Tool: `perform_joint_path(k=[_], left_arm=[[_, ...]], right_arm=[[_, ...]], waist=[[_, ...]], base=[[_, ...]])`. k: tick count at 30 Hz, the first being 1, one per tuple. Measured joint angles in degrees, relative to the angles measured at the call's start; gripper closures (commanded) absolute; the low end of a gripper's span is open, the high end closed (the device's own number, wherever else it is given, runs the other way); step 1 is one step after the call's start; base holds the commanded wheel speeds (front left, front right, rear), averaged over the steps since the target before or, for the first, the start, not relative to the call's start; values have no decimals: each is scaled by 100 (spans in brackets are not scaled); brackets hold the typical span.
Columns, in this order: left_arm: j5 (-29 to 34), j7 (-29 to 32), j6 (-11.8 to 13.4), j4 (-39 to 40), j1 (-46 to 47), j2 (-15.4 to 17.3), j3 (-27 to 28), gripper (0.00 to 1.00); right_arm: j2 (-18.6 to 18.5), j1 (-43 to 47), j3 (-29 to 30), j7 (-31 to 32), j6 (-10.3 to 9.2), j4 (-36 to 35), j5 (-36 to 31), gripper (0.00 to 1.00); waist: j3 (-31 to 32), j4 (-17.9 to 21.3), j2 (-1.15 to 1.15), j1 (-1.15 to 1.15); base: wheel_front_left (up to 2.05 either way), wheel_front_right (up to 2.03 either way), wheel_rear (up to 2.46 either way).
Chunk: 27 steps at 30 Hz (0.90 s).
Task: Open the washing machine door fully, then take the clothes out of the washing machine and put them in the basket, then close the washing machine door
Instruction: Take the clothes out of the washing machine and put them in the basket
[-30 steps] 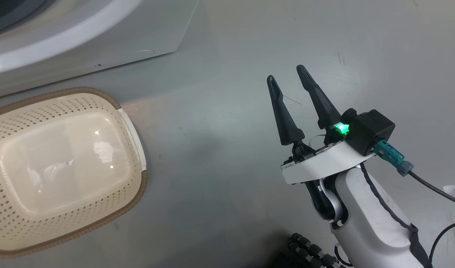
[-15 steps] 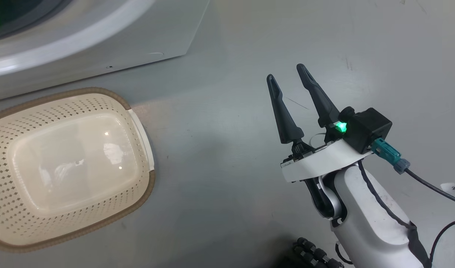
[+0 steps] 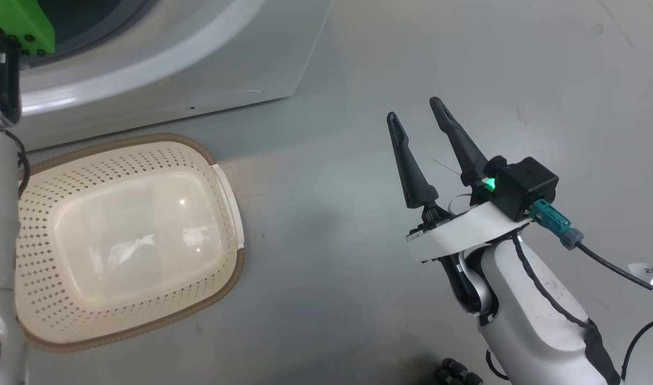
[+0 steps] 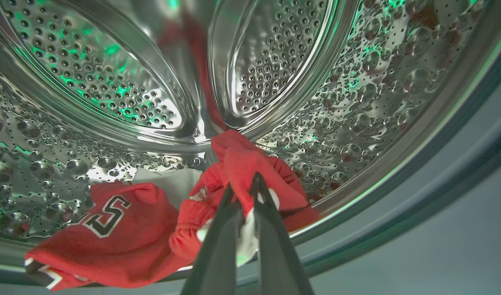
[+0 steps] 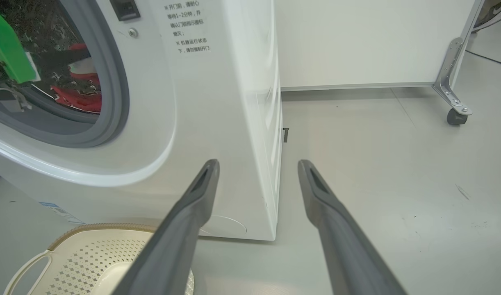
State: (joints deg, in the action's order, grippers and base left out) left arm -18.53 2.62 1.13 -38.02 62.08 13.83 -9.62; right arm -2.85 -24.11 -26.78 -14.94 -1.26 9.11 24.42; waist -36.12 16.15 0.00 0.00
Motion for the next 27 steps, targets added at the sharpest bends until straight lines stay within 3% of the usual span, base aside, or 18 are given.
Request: perform_joint_path(k=[17, 27], left_arm=[[0, -1339, 67, 651, -1308, -266, 15, 100], [-1, -1582, 169, 1146, -2117, -409, 14, 100]], right_arm=[[-5, 352, 142, 0, 8, 268, -238, 0], [-8, 671, 214, 1, 19, 424, -289, 0]], waist=[[697, -358, 0, 0], [1229, -569, 0, 0]], base=[[0, 0, 0], [0, 0, 0]])
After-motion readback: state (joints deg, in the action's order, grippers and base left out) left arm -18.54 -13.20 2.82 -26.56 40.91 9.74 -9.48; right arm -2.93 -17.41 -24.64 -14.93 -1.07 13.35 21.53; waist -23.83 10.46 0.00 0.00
